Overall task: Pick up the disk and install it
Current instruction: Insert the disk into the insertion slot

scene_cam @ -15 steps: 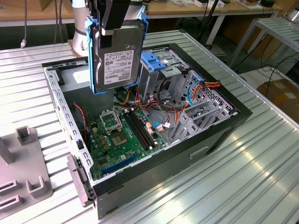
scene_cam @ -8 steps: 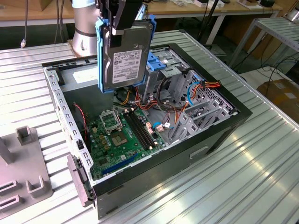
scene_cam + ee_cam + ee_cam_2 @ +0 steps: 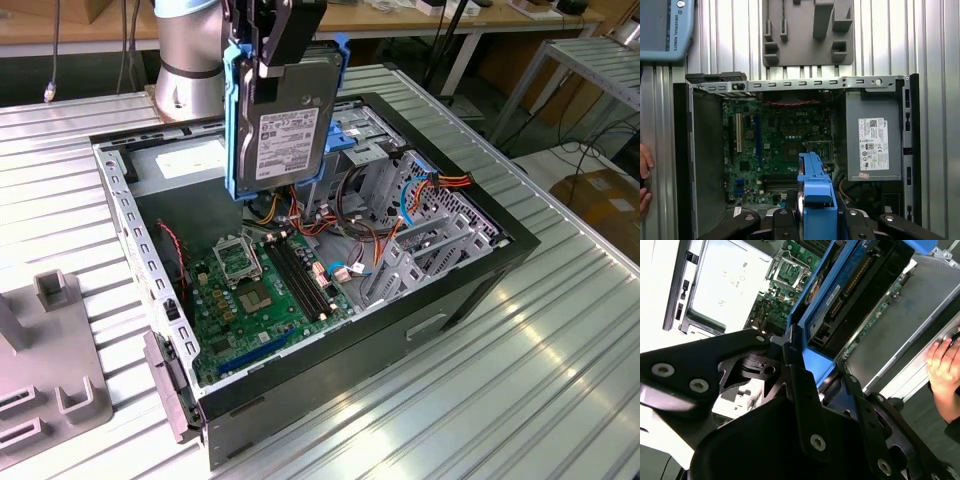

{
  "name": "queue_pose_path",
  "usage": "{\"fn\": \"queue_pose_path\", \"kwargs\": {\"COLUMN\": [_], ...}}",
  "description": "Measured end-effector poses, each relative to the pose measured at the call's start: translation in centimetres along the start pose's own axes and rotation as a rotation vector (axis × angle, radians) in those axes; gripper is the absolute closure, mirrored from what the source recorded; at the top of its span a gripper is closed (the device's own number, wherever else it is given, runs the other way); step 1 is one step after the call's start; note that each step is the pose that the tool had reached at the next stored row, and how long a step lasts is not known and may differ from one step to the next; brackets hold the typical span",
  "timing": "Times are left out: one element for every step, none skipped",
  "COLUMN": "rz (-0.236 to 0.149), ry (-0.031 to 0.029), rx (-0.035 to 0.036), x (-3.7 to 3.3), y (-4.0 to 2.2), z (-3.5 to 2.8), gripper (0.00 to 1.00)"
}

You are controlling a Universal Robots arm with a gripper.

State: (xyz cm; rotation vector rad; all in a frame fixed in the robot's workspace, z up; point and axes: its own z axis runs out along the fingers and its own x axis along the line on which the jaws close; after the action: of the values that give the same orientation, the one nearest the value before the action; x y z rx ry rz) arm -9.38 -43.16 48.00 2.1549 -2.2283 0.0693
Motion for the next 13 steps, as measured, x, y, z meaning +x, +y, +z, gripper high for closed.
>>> {"fn": "queue_pose_path", "kwargs": {"rz": [0.000, 0.001, 0.001, 0.001, 0.001, 0.001, 0.001, 0.001, 0.001, 0.001, 0.001, 0.001, 0.001], "ry": [0.0002, 0.0002, 0.0011, 0.0020, 0.0021, 0.0022, 0.0022, 0.0023, 0.0023, 0.0023, 0.0024, 0.0022, 0.0023], "rx": [0.0000, 0.0001, 0.0000, 0.0000, 0.0000, 0.0000, 0.0000, 0.0001, 0.0000, 0.0000, 0.0000, 0.0001, 0.0001], "x": [0.05, 0.08, 0.10, 0.10, 0.10, 0.10, 0.10, 0.10, 0.10, 0.10, 0.11, 0.12, 0.13], "y": [-0.02, -0.03, -0.04, -0.04, -0.04, -0.04, -0.04, -0.05, -0.05, -0.05, -0.04, -0.04, -0.05], "z": [0.00, 0.01, 0.01, 0.01, 0.01, 0.02, 0.02, 0.02, 0.02, 0.01, -0.06, -0.24, -0.40], "gripper": [0.64, 0.64, 0.64, 0.64, 0.64, 0.64, 0.64, 0.64, 0.64, 0.64, 0.64, 0.64, 0.64]}}
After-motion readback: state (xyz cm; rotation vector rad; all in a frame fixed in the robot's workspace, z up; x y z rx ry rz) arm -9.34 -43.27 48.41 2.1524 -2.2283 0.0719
